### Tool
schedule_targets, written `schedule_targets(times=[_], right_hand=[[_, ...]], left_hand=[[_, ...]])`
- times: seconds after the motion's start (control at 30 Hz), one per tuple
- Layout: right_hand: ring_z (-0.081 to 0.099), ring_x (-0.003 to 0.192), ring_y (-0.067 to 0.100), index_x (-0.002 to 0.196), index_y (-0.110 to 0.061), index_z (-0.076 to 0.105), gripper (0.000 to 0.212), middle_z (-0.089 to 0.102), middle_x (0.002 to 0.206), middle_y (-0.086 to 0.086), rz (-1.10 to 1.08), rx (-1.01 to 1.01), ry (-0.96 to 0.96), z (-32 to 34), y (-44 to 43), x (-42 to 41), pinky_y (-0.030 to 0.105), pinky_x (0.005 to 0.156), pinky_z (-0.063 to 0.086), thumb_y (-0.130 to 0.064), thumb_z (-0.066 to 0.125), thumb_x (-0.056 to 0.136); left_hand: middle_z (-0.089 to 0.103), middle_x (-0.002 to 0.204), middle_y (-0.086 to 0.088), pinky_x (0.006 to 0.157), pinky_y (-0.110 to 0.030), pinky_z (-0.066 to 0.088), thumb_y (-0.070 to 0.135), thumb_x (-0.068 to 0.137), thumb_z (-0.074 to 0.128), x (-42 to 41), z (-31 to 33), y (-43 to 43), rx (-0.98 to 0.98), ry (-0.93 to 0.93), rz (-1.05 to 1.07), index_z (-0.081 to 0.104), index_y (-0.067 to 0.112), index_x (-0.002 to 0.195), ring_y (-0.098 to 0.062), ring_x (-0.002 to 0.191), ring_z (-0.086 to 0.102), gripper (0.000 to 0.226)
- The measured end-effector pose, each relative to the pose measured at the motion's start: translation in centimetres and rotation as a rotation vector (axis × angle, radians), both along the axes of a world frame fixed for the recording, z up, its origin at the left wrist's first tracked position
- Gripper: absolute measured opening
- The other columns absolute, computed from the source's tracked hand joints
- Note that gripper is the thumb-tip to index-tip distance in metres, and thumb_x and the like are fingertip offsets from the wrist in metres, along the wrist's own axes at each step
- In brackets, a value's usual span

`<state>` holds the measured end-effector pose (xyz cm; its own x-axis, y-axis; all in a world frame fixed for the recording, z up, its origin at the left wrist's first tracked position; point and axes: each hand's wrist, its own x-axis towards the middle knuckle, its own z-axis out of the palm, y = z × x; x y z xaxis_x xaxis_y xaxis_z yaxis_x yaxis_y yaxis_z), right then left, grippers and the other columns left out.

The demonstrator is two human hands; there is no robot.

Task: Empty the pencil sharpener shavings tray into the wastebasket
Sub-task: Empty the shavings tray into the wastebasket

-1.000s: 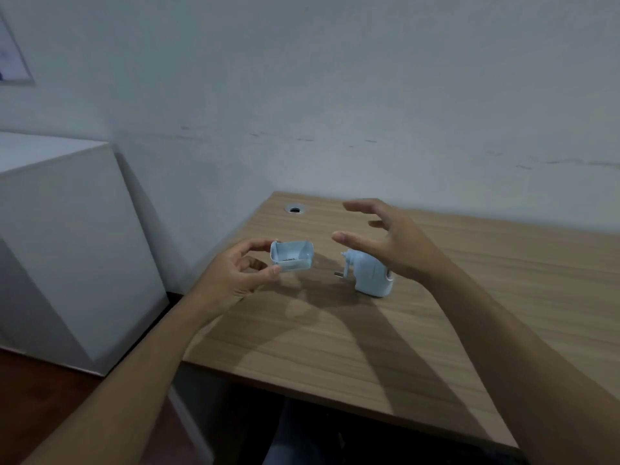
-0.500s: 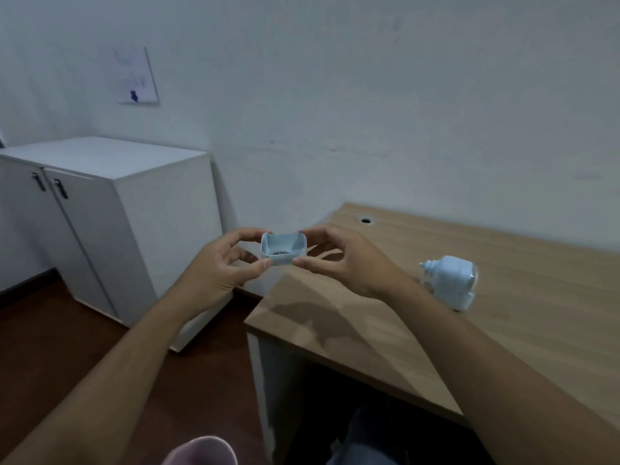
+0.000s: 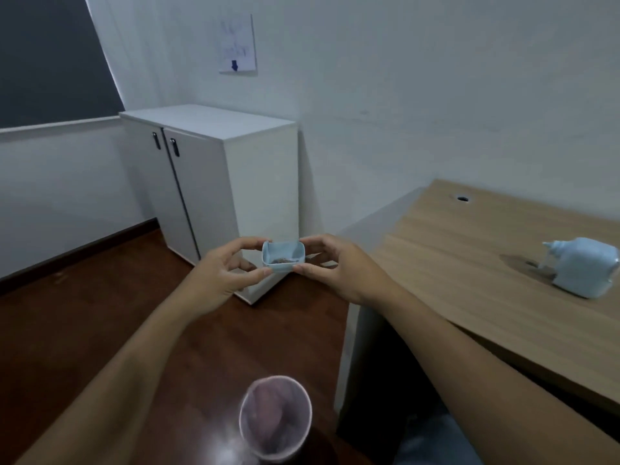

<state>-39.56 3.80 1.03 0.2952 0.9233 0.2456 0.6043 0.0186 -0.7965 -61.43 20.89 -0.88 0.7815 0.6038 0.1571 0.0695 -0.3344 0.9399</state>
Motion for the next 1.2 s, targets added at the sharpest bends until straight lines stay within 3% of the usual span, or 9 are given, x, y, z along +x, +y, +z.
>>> schedule_targets(times=[0.23,0.37,0.43,0.53,0.6,0.77,0.87,1.0,1.2], right_hand=[[0.076,0.122,0.003,0.146,-0.032,0.07,0.057,0.079,0.136,-0.014,0.046,-0.117,0.053,-8.4,2.5,-4.1,0.039,0.111,0.063,-0.05,0.085,0.094],[0.073,0.124,0.002,0.153,-0.026,0.066,0.058,0.075,0.142,-0.015,0.059,-0.2,0.143,-13.6,2.5,-5.7,0.029,0.111,0.06,-0.036,0.083,0.099],[0.071,0.121,-0.001,0.155,-0.025,0.063,0.058,0.071,0.139,-0.017,0.06,-0.254,0.191,-16.2,2.1,-6.1,0.022,0.106,0.058,-0.032,0.081,0.101],[0.071,0.13,0.006,0.153,-0.026,0.06,0.058,0.07,0.147,-0.013,0.025,-0.347,0.306,-20.5,1.5,-6.5,0.032,0.109,0.062,-0.036,0.081,0.1],[0.075,0.124,0.006,0.141,-0.029,0.063,0.049,0.074,0.142,-0.013,-0.011,-0.381,0.403,-23.3,1.0,-6.7,0.035,0.104,0.065,-0.039,0.083,0.098],[0.079,0.107,0.007,0.129,-0.021,0.067,0.034,0.079,0.128,-0.007,-0.097,-0.433,0.539,-29.4,-0.1,-7.0,0.024,0.085,0.063,-0.033,0.081,0.102],[0.082,0.105,0.021,0.126,-0.018,0.066,0.028,0.08,0.127,0.003,-0.144,-0.479,0.594,-32.6,-0.8,-7.0,0.031,0.078,0.064,-0.032,0.078,0.104],[0.082,0.095,0.017,0.116,-0.025,0.066,0.02,0.08,0.124,0.008,-0.188,-0.529,0.699,-35.8,-1.6,-7.2,0.033,0.075,0.064,-0.04,0.076,0.105],[0.08,0.104,0.026,0.133,-0.028,0.068,0.033,0.076,0.125,-0.001,-0.182,-0.629,0.743,-36.6,-1.6,-6.7,0.029,0.07,0.064,-0.048,0.048,0.116]], left_hand=[[0.077,0.081,-0.011,0.06,-0.027,0.044,0.019,0.09,0.093,-4.8,-8.5,0.8,-0.085,0.055,0.097,0.077,0.032,0.136,-0.012,0.066,0.059,0.05],[0.086,0.108,-0.013,0.061,-0.028,0.047,0.026,0.086,0.095,-6.1,-13.8,0.5,-0.14,0.118,0.139,0.076,0.037,0.136,-0.017,0.076,0.067,0.055],[0.085,0.112,-0.008,0.06,-0.02,0.049,0.017,0.089,0.092,-6.3,-16.3,-0.2,-0.17,0.15,0.154,0.075,0.032,0.138,-0.006,0.073,0.069,0.054],[0.082,0.125,0.011,0.064,-0.012,0.055,0.015,0.091,0.092,-6.3,-20.3,-1.5,-0.233,0.211,0.186,0.075,0.027,0.139,0.007,0.085,0.078,0.053],[0.083,0.123,0.014,0.065,-0.015,0.056,0.016,0.09,0.093,-6.3,-22.9,-2.2,-0.288,0.24,0.215,0.076,0.026,0.136,0.002,0.093,0.081,0.051],[0.087,0.111,0.007,0.054,-0.016,0.05,0.018,0.09,0.093,-5.4,-28.6,-3.6,-0.372,0.344,0.295,0.081,0.023,0.127,-0.006,0.073,0.08,0.039],[0.09,0.11,-0.003,0.053,-0.016,0.049,0.026,0.091,0.092,-4.8,-31.1,-4.6,-0.427,0.429,0.334,0.082,0.025,0.125,-0.007,0.074,0.078,0.035],[0.089,0.108,-0.007,0.049,-0.016,0.045,0.039,0.095,0.086,-3.8,-33.2,-6.4,-0.53,0.53,0.419,0.086,0.024,0.117,0.0,0.062,0.075,0.027],[0.091,0.106,0.003,0.058,-0.028,0.034,0.071,0.09,0.074,-2.8,-35.3,-6.6,-0.923,0.638,0.487,0.089,0.018,0.112,-0.01,0.068,0.066,0.06]])
